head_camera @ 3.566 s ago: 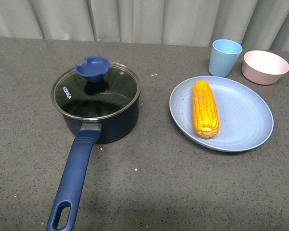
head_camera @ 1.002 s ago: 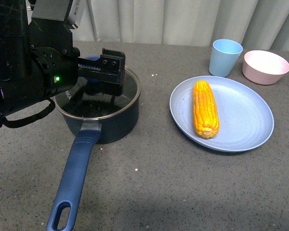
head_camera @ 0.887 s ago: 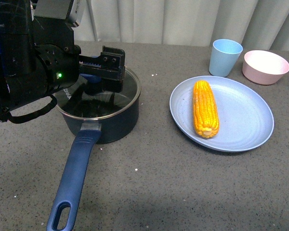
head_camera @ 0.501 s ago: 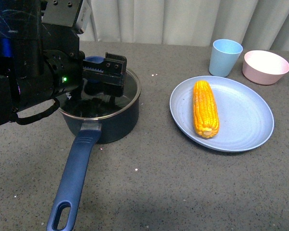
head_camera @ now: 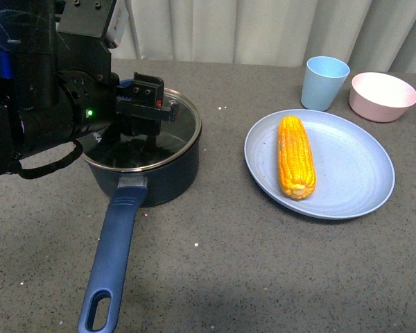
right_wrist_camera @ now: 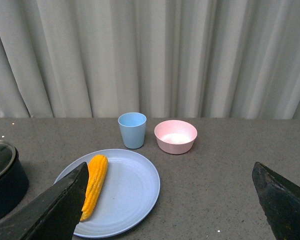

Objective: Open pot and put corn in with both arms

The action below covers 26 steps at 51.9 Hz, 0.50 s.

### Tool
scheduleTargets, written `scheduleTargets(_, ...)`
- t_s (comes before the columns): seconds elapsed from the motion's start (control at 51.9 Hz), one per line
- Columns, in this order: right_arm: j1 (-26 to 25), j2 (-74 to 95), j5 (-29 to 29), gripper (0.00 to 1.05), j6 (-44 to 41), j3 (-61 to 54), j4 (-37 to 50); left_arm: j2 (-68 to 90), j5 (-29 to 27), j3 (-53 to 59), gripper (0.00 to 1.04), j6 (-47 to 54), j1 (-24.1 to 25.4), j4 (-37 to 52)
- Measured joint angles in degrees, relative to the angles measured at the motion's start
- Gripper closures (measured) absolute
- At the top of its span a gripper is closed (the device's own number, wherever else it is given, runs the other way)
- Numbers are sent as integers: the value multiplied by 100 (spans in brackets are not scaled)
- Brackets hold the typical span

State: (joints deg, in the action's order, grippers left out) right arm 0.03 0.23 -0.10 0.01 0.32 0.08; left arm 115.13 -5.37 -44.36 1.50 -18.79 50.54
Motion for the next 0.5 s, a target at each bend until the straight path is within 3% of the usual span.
scheduleTargets(0.308, 0, 0, 0, 9, 0, 0, 0, -769, 240, 114, 45, -181, 116, -140)
scheduleTargets(0.501, 0, 2, 2, 9, 0, 0, 0, -656, 210, 111, 45, -155, 1145, 103)
